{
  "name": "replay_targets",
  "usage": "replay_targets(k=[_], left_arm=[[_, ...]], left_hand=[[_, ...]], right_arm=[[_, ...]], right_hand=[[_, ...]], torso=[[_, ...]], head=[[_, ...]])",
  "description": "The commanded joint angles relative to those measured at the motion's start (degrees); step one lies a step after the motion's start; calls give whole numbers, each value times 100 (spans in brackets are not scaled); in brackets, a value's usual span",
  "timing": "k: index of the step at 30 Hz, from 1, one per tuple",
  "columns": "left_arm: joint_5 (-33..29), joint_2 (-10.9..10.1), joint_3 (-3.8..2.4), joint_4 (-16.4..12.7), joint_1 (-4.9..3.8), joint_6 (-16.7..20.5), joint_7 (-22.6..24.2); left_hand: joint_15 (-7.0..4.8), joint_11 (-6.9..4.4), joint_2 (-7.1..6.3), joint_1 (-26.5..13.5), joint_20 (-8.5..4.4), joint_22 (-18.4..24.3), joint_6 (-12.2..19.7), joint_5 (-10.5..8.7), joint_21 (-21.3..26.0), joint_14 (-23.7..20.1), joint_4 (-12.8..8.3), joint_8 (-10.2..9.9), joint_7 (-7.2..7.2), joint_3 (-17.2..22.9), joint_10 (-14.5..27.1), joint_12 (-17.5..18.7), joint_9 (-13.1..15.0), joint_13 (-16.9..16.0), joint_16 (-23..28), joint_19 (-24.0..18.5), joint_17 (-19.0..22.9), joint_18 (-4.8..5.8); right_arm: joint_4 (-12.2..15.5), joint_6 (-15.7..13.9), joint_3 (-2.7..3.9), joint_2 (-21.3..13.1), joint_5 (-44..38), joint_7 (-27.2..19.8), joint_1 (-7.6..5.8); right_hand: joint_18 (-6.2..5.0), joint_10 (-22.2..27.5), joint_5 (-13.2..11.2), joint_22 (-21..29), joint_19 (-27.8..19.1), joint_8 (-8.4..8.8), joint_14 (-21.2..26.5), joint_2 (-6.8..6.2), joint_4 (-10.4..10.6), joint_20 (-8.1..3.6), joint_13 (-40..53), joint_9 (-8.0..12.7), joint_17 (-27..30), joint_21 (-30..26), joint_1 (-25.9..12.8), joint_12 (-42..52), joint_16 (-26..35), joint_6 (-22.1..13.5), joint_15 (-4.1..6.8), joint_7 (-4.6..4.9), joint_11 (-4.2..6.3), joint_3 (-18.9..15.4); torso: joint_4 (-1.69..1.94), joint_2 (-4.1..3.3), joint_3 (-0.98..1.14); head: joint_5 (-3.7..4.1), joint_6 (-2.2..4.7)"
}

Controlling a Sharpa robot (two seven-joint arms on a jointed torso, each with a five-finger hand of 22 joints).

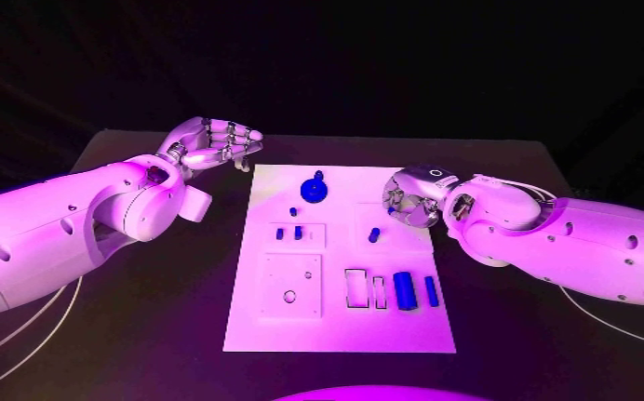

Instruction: Assemble the parts on the task board

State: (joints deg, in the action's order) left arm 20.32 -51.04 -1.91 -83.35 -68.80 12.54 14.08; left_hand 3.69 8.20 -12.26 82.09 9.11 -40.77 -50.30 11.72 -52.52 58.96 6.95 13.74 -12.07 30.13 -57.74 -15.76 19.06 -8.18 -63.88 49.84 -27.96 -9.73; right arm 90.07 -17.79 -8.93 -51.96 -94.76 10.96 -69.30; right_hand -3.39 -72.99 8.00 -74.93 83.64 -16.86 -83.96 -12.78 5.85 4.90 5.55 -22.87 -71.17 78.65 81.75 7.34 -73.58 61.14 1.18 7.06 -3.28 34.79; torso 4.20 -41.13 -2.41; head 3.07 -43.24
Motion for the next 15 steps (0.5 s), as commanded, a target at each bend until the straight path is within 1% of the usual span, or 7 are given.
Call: replay_targets(k=[1,5,9,15], left_arm=[[21,15,-5,-22,-6,-81,77],[36,18,-5,-30,-6,-87,78],[43,12,-6,-36,-6,-85,81],[46,10,-6,-40,-6,-85,98]], left_hand=[[19,14,15,25,24,6,3,1,34,0,-15,-3,-31,-3,38,18,7,8,0,31,4,-79],[20,15,15,27,25,6,3,1,33,4,-17,-3,-32,-5,42,18,8,9,-4,35,4,-79],[28,26,23,24,30,5,26,6,30,8,-16,-18,-46,-7,69,24,3,14,-15,46,2,-78],[53,55,22,39,46,9,82,15,44,-51,-37,-53,-78,-8,139,32,-10,25,4,29,15,-74]], right_arm=[[-7,243,-43,22,-146,71,63],[-1,226,-43,31,-228,115,67],[6,144,-43,39,-291,152,68],[28,8,-42,40,-340,205,68]], right_hand=[[72,-110,116,-799,25,-62,-275,148,-157,-26,68,-86,-1,48,94,25,-32,44,32,-2,37,118],[81,-165,126,-839,41,-92,-270,158,-255,-35,97,-146,15,92,48,5,-41,48,37,-7,47,195],[82,-178,121,-846,41,-100,-268,156,-282,-37,105,-164,19,97,31,-4,-45,51,39,-11,50,216],[84,-186,111,-858,47,-107,-268,154,-308,-39,111,-180,16,111,12,-15,-55,54,41,-15,52,235]], torso=[[7,-5,-5],[4,-4,-4],[0,-2,-3],[2,3,-1]], head=[[5,-11],[2,-20],[8,-32],[11,-31]])
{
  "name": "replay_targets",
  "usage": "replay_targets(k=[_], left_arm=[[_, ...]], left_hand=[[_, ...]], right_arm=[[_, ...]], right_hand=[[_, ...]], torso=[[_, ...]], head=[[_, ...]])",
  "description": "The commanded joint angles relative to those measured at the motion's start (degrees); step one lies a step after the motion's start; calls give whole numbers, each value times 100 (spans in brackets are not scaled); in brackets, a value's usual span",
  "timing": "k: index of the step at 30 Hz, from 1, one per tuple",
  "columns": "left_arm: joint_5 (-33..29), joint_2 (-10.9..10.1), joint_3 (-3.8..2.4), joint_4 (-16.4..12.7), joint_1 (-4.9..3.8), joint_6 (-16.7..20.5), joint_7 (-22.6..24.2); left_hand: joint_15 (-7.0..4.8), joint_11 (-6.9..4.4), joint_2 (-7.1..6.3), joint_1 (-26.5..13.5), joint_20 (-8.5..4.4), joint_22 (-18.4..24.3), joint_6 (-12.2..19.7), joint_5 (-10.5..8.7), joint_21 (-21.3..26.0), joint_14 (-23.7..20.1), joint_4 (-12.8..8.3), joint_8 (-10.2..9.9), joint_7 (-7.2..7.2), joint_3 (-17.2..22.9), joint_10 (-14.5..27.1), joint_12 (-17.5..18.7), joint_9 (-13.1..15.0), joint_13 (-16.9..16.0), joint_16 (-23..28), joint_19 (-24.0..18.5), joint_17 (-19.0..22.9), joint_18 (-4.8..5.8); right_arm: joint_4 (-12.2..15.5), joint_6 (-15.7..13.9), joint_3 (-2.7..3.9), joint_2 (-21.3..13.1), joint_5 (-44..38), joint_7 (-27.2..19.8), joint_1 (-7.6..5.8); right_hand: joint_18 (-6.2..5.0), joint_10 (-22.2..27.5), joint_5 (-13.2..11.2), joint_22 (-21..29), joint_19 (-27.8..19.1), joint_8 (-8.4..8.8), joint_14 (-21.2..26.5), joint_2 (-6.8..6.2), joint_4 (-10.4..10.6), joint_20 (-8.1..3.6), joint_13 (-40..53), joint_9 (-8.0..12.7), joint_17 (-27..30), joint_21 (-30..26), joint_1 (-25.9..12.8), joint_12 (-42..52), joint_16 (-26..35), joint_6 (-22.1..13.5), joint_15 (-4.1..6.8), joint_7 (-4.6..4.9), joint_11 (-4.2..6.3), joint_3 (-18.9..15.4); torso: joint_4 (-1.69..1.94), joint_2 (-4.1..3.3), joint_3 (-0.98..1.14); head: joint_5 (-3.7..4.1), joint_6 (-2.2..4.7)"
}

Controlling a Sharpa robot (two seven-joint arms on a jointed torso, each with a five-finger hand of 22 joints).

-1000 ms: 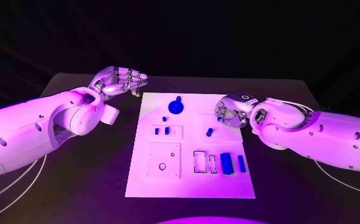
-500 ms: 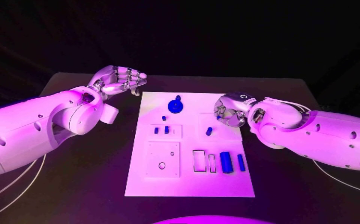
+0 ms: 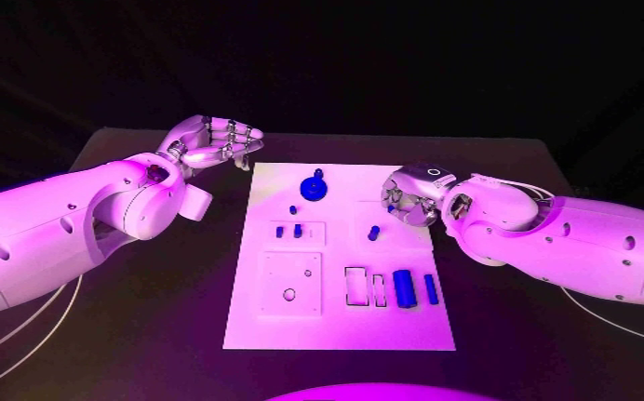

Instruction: Assemble the parts on the task board

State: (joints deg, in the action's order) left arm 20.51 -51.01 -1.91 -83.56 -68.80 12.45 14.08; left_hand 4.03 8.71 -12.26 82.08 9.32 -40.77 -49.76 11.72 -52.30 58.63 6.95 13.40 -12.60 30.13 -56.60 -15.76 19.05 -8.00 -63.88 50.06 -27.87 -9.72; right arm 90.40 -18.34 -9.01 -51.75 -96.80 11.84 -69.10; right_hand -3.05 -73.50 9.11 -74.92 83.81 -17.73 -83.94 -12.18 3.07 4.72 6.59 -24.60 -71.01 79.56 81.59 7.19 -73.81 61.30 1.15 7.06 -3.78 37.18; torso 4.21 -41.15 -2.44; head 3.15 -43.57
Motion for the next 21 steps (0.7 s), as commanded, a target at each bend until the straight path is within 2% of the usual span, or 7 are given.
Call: replay_targets(k=[1,12,21], left_arm=[[26,8,-5,-19,-6,-75,100],[-21,26,-5,-5,-6,-89,128],[-35,42,-5,24,-6,-87,142]], left_hand=[[23,9,22,40,28,10,35,15,26,-29,-40,-24,-29,-9,35,32,-11,9,9,0,8,-73],[67,54,31,24,65,25,115,13,78,-150,-42,-66,-74,-29,155,17,-23,24,44,-80,35,-69],[71,59,32,23,70,27,123,14,84,-162,-42,-69,-78,-32,169,14,-24,25,47,-88,38,-69]], right_arm=[[-1,41,-34,19,-140,125,48],[100,-96,-24,-47,7,165,18],[250,-143,-3,-144,144,162,-84]], right_hand=[[51,-136,0,-859,29,-20,-270,93,-29,-21,7,-7,0,20,29,0,-32,38,44,-15,102,-5],[55,-172,-107,-885,34,-38,-271,107,-89,-25,32,-64,2,42,-67,-38,-59,41,49,-20,109,43],[55,-175,-121,-888,34,-41,-269,108,-96,-25,35,-72,11,43,-80,-44,-55,41,49,-21,110,46]], torso=[[0,6,2],[-3,8,-1],[-2,8,0]], head=[[3,2],[34,-10],[48,10]])
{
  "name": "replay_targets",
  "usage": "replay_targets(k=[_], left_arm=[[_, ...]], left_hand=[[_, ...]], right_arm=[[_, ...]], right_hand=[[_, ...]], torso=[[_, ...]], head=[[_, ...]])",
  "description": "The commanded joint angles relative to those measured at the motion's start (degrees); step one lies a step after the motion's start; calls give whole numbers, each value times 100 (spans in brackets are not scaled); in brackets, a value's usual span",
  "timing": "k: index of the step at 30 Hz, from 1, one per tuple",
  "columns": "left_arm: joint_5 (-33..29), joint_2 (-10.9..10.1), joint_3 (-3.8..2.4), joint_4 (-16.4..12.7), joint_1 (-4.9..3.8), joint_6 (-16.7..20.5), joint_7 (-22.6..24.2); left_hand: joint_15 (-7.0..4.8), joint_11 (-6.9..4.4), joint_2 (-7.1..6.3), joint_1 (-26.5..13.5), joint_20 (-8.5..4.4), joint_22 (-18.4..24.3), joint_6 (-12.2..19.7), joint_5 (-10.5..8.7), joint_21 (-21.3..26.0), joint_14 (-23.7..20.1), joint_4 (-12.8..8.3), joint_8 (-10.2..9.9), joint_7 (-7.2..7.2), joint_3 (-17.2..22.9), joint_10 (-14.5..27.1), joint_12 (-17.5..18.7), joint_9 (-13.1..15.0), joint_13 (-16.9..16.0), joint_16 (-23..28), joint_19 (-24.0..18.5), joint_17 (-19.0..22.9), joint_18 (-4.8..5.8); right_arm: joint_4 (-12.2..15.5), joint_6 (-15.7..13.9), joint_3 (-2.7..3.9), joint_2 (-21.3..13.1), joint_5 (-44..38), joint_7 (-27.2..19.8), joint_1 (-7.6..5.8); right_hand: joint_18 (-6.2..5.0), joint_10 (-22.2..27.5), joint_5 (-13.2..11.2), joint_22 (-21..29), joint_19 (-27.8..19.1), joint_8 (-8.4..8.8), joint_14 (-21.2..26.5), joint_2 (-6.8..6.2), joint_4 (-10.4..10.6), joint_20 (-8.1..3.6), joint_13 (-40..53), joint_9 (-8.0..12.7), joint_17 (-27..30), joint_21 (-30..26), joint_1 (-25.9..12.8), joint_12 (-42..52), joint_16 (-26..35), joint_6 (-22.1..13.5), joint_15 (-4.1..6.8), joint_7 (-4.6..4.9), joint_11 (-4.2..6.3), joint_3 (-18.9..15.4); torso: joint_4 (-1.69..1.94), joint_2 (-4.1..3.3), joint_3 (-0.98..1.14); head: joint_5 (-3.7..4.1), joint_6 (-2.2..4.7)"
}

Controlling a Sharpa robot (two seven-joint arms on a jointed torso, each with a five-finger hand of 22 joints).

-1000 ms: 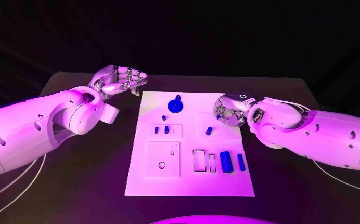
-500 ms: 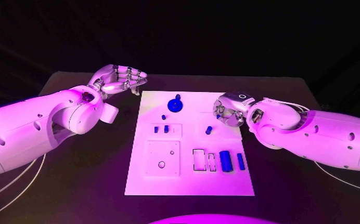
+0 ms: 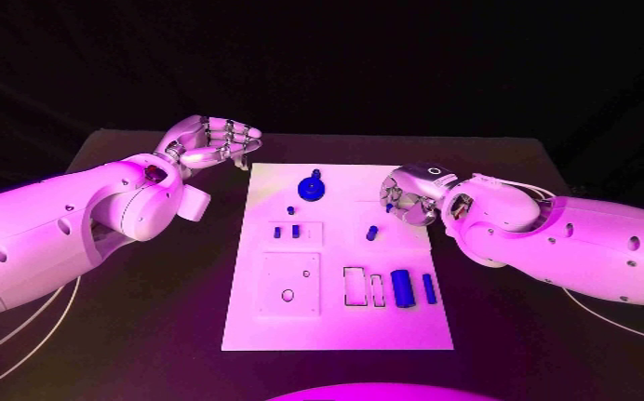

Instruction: Assemble the parts on the task board

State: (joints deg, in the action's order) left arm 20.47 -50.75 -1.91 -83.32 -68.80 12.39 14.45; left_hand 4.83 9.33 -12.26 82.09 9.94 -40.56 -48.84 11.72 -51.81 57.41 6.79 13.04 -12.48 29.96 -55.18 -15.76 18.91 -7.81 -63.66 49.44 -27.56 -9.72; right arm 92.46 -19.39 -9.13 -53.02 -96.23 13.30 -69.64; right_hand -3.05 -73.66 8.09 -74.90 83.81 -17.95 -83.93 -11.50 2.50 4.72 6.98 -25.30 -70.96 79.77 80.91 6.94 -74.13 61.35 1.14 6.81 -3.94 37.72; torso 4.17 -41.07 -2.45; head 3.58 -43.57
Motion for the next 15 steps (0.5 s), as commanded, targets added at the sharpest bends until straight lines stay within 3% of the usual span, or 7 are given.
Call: replay_targets(k=[1,15], left_arm=[[-31,19,-6,4,-6,-79,105],[-47,24,-6,9,-4,-71,117]], left_hand=[[-6,0,32,23,11,7,37,14,39,-47,-27,-36,-94,-18,35,13,-10,7,27,-31,9,-69],[4,12,28,36,21,10,73,15,51,-72,-43,-53,-107,-24,79,5,-15,11,27,-47,14,-71]], right_arm=[[60,-35,11,-29,99,12,-43],[491,46,31,-177,152,14,-159]], right_hand=[[54,-163,-31,-889,32,-22,-269,41,-47,-25,-1,-9,5,20,-22,-23,-25,37,50,3,127,-5],[57,-176,-71,-899,36,-30,-269,40,-69,-27,7,-28,2,31,-48,-34,-36,44,53,-1,132,-2]], torso=[[1,2,0],[4,0,-3]], head=[[10,17],[-47,42]])
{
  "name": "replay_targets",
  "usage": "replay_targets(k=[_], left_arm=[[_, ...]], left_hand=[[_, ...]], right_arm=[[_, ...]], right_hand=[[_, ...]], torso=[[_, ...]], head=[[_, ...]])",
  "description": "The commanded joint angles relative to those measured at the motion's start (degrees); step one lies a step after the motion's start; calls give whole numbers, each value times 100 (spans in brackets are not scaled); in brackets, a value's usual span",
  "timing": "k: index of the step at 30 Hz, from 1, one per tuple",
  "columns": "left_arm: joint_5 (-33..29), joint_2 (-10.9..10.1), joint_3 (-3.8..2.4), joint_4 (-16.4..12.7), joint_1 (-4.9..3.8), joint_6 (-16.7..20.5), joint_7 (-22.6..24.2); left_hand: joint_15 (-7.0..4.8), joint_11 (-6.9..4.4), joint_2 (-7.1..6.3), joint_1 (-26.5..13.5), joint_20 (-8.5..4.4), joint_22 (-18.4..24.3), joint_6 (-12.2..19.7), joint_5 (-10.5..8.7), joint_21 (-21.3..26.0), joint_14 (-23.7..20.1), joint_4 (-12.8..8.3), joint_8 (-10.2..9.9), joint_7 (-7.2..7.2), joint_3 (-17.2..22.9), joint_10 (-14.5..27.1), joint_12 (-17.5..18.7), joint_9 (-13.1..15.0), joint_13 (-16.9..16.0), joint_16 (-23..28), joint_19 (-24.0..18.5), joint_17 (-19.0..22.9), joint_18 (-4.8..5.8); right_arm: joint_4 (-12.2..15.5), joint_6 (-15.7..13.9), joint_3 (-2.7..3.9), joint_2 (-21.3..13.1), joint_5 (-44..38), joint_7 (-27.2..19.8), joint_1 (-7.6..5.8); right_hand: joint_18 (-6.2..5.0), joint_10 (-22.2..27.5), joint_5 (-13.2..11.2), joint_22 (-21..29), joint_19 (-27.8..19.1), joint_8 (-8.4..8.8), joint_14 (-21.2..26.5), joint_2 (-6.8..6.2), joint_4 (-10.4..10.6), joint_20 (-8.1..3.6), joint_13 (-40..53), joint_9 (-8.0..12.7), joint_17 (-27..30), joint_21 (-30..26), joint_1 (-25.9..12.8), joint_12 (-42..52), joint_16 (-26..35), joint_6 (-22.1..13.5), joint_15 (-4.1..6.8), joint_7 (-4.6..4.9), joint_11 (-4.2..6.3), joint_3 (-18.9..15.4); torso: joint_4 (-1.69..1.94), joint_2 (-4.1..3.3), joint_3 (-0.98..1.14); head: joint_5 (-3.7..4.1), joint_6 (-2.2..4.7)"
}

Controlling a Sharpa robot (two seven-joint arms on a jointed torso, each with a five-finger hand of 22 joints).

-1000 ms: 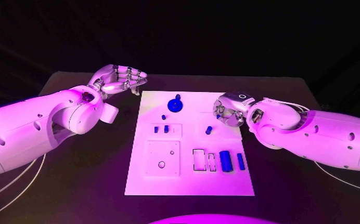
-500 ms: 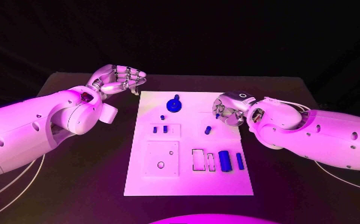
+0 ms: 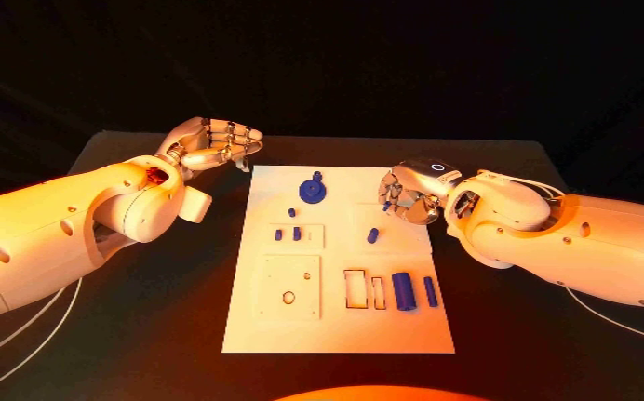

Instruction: Assemble the parts on the task board

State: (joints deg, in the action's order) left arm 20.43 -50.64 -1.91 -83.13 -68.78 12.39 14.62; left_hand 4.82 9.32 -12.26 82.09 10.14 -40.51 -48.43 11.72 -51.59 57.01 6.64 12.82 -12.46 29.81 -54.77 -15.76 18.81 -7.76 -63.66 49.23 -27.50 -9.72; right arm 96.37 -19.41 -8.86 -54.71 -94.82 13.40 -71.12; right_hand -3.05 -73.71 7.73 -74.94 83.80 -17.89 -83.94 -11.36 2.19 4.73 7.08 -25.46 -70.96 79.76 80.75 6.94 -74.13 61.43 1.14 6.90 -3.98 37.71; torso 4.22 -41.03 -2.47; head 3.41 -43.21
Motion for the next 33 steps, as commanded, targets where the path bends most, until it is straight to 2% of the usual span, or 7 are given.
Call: replay_targets(k=[1,9,15,21,24,26,33], left_arm=[[-43,14,-5,-11,-5,-71,101],[-46,33,-5,-3,-2,-90,102],[-46,68,-4,14,1,-109,107],[-46,79,-2,13,1,-110,90],[-46,71,1,7,1,-107,78],[-46,67,2,6,0,-103,70],[-38,52,7,1,-1,-110,36]], left_hand=[[5,13,28,36,1,5,32,15,28,-32,-28,-30,-108,-9,39,5,-5,6,27,-26,8,-71],[9,18,26,39,4,6,45,14,31,-38,-33,-36,-114,-12,54,1,-6,7,26,-30,9,-71],[12,22,26,41,7,6,53,14,32,-43,-37,-39,-118,-15,65,-1,-8,8,24,-33,10,-71],[17,27,23,39,11,6,64,12,35,-48,-39,-43,-123,-21,79,-5,-9,8,22,-37,10,-71],[19,28,20,38,13,6,68,12,35,-49,-39,-45,-124,-24,85,-7,-9,8,20,-38,10,-70],[20,29,19,37,13,6,70,11,36,-49,-39,-46,-124,-26,87,-8,-9,8,19,-39,10,-70],[23,32,16,33,17,6,78,11,37,-52,-40,-48,-126,-33,97,-12,-10,8,14,-41,9,-70]], right_arm=[[159,41,5,-10,11,6,-17],[613,-124,9,118,4,-37,-34],[803,-117,11,497,-2,-112,-31],[784,-77,-3,848,30,-156,15],[741,-80,-18,969,38,-168,76],[710,-83,-26,1040,33,-172,132],[581,-60,-70,1259,-24,-172,263]], right_hand=[[57,-171,-35,-895,37,-36,-269,25,-38,-27,-2,-12,2,31,-32,-34,-37,36,54,-10,135,-1],[60,-167,-40,-906,45,-34,-271,26,-48,-27,-1,-16,-7,46,-34,-43,-47,30,54,-8,135,4],[62,-162,-35,-913,50,-30,-273,30,-69,-28,1,-22,-14,55,-32,-55,-58,21,54,-3,132,16],[59,-156,-31,-907,42,-24,-272,39,-81,-28,2,-27,-5,43,-36,-67,-55,11,51,2,126,26],[59,-156,-31,-907,42,-24,-272,39,-81,-28,2,-27,-5,43,-36,-67,-55,11,51,2,126,26],[60,-152,-29,-909,43,-21,-273,45,-88,-27,3,-30,-7,44,-39,-74,-60,4,49,5,123,32],[59,-148,-27,-909,42,-18,-272,50,-95,-26,4,-33,-2,43,-41,-81,-58,-1,48,8,121,37]], torso=[[-1,-3,0],[-1,0,3],[9,2,-5],[-2,-1,-8],[-12,-7,-7],[-6,-6,-9],[-11,-5,-1]], head=[[-45,5],[-150,15],[-223,3],[-349,11],[-453,20],[-482,10],[-603,-93]])
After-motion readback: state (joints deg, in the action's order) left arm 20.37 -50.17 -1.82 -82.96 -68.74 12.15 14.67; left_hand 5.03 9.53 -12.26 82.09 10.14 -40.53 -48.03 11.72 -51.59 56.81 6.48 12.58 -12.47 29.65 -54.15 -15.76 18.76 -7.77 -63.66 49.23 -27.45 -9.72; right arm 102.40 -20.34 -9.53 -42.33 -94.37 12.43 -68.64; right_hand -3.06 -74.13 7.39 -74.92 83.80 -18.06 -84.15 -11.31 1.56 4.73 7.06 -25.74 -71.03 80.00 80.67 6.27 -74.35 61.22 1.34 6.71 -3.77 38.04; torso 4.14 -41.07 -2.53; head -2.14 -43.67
